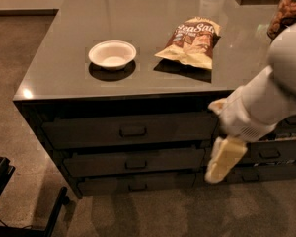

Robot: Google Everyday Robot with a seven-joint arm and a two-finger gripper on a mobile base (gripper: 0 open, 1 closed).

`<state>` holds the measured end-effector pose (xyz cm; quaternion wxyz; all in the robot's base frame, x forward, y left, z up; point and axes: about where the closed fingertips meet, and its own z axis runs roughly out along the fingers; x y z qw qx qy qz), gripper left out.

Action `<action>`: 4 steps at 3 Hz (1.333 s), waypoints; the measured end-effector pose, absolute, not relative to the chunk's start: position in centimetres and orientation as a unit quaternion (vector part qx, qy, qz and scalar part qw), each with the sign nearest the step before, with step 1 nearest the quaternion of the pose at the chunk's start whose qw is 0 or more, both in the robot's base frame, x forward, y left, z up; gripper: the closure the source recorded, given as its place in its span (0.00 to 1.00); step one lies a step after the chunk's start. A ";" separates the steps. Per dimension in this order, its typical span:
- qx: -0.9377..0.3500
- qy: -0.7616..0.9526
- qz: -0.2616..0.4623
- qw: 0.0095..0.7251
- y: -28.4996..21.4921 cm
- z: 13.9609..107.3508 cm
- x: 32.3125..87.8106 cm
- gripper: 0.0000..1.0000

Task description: Open middle drawer

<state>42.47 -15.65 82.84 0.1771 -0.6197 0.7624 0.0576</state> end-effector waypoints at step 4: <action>-0.645 0.736 0.036 0.200 -12.2 68.4 41.8 0.00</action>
Offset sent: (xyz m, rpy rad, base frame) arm -0.0073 0.0251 -0.0619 0.0325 0.0287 0.0209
